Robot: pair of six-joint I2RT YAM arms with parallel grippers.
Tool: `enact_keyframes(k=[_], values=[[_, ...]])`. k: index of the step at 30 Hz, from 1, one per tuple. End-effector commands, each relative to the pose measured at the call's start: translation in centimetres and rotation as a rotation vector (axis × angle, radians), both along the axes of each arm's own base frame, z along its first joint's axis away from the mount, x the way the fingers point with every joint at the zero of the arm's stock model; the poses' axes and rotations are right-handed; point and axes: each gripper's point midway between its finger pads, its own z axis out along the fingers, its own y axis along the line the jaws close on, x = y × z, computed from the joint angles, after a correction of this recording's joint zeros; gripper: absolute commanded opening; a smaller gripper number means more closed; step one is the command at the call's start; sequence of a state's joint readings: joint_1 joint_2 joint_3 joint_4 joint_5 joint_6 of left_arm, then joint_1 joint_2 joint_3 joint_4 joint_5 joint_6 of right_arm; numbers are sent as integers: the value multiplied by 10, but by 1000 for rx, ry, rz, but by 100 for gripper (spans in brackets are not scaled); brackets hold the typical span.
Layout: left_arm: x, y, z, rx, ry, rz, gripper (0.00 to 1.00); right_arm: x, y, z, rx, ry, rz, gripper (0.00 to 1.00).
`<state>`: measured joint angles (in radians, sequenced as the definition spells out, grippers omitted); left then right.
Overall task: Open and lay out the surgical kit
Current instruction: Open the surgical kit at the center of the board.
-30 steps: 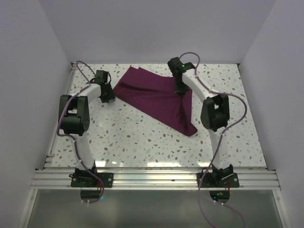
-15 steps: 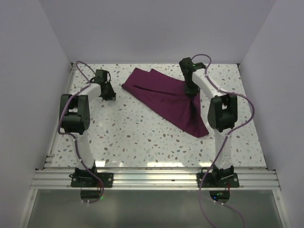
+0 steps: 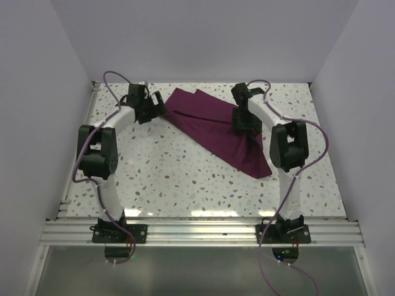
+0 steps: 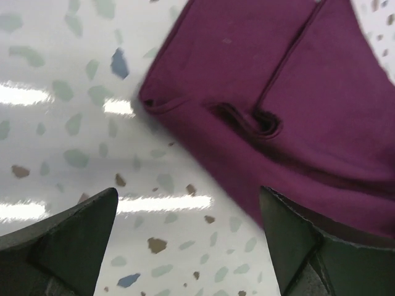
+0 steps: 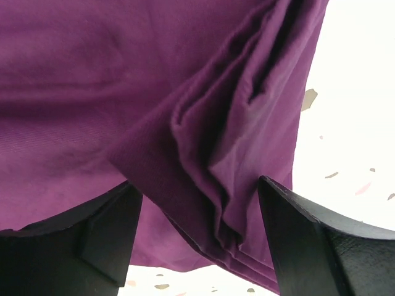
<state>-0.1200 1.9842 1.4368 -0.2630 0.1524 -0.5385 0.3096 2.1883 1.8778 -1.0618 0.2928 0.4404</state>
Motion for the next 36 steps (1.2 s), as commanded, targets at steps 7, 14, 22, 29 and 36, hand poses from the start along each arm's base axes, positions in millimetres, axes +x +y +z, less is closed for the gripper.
enact_keyframes(k=[7, 14, 22, 29, 36], values=[[59, -50, 9, -51, -81, -47, 99, -13, 3, 33, 57, -48, 29, 83], [73, -79, -25, -61, -8, -84, 28, -17, -14, 43, -14, -55, 21, 85], [43, -71, -22, -27, -17, -76, 0, -16, -48, 50, -59, -58, -52, 87], [5, -13, 4, 76, -38, 2, 0, -7, -68, 36, -55, -39, -117, 87], [-35, 40, 36, 172, -67, 45, 0, 24, -63, 26, -35, -48, -121, 84]])
